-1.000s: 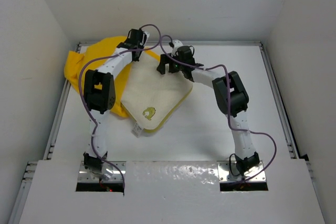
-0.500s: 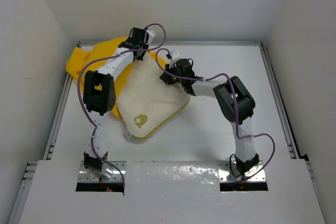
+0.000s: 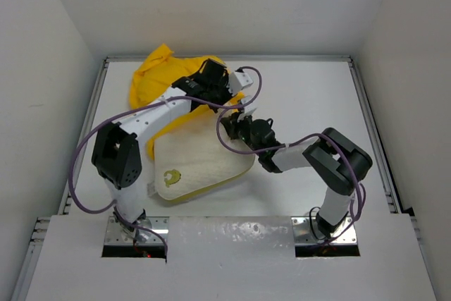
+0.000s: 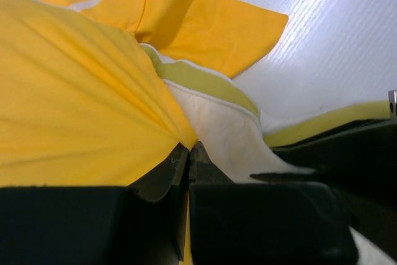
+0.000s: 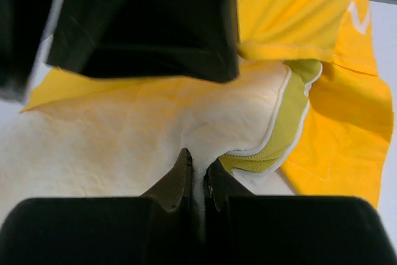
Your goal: Put the pillow into the pillowcase
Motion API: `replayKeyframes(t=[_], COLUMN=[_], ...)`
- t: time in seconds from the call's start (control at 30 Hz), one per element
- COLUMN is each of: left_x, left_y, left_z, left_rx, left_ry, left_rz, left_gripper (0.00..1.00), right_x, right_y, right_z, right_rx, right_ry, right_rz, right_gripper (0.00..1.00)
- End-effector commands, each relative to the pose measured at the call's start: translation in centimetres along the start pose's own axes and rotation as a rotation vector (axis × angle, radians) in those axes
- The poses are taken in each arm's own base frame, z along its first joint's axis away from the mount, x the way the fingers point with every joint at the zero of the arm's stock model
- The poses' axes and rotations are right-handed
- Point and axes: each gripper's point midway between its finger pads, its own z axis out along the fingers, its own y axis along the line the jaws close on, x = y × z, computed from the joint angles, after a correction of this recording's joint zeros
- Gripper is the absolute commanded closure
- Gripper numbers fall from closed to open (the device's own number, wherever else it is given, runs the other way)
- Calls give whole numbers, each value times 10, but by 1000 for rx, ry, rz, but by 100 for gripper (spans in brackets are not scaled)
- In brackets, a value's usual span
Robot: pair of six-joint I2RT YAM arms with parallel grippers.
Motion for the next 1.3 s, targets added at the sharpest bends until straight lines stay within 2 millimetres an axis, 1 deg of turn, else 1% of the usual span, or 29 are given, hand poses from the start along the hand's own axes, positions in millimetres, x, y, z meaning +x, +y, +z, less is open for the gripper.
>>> replayKeyframes(t=[0.0, 0.1, 0.13, 0.17, 0.2, 0.27, 0.3, 0.4, 0.43, 0.47, 0.5, 0.53, 0.57, 0.6, 0.63, 0.67, 0.7, 0.73, 0.8, 0.83, 0.9, 0.93, 1.0, 1.03, 1.07, 1.13, 1.17, 1.2, 1.27], left_x=[-28, -18, -13, -13, -15, -19, -20, -22, -21, -16, -15, -11, -1, -3, 5, 11, 6, 7, 12, 17, 19, 22, 28, 29, 27, 38, 38, 45, 50], left_y=[-32, -46, -54, -61, -70, -78, -81, -81, -78, -50, -45, -30, 1, 21, 40, 58, 69, 73, 74, 71, 59, 48, 36, 34, 36, 48, 57, 70, 81], left_z=[-35, -31, -28, -27, -26, -26, -28, -34, -35, -39, -35, -36, -40, -44, -43, -44, -46, -44, -30, -20, -7, 7, 25, 29, 31, 35, 33, 27, 21], left_rx=[148, 185, 205, 229, 244, 261, 274, 271, 247, 87, 73, 4, -103, -171, -236, -284, -318, -340, -364, -362, -343, -322, -304, -311, -328, -413, -463, -558, -632], left_ry=[-125, -107, -99, -104, -107, -119, -130, -154, -155, -133, -143, -134, -116, -134, -109, -97, -102, -89, -53, -23, 4, 27, 65, 77, 80, 131, 139, 179, 195], left_rz=[15, 46, 55, 75, 96, 115, 120, 134, 122, 73, 67, 8, -48, -111, -155, -197, -219, -216, -207, -198, -162, -141, -116, -108, -104, -97, -101, -104, -114], left_gripper=[100, 100, 100, 100, 100, 100, 100, 100, 100, 100, 100, 100, 100, 100, 100, 100, 100, 100, 100, 100, 91, 84, 82, 80, 77, 73, 72, 71, 70], right_x=[-138, -148, -142, -145, -148, -146, -145, -132, -126, -117, -114, -99, -90, -71, -66, -58, -50, -47, -33, -30, -18, -16, -10, -9, -7, -2, 0, -2, 0], right_y=[-2, -26, -32, -42, -44, -46, -45, -58, -61, -49, -50, -28, -19, -12, -3, 15, 23, 30, 43, 45, 43, 42, 38, 38, 37, 36, 36, 34, 33], right_z=[-15, -14, -9, -8, -5, 0, 2, 10, 14, 14, 11, 7, -2, -5, -11, -21, -29, -32, -39, -39, -37, -34, -30, -30, -29, -30, -31, -32, -35], right_rx=[29, 93, 98, 118, 124, 131, 131, 163, 111, -20, -14, -141, -188, -227, -274, -381, -424, -460, -513, -514, -486, -473, -454, -451, -445, -440, -439, -434, -428], right_ry=[-548, -621, -624, -645, -656, -654, -649, -589, -549, -489, -480, -402, -350, -266, -240, -204, -173, -151, -93, -82, -45, -44, -28, -24, -19, -6, -3, -12, -13], right_rz=[115, 224, 283, 314, 325, 310, 305, 285, 293, 251, 234, 176, 144, 125, 120, 105, 127, 136, 140, 135, 132, 136, 153, 157, 161, 166, 170, 168, 173], right_gripper=[100, 100, 100, 100, 100, 100, 100, 100, 100, 100, 100, 100, 100, 100, 100, 100, 100, 100, 100, 100, 100, 100, 100, 100, 100, 100, 100, 100, 100])
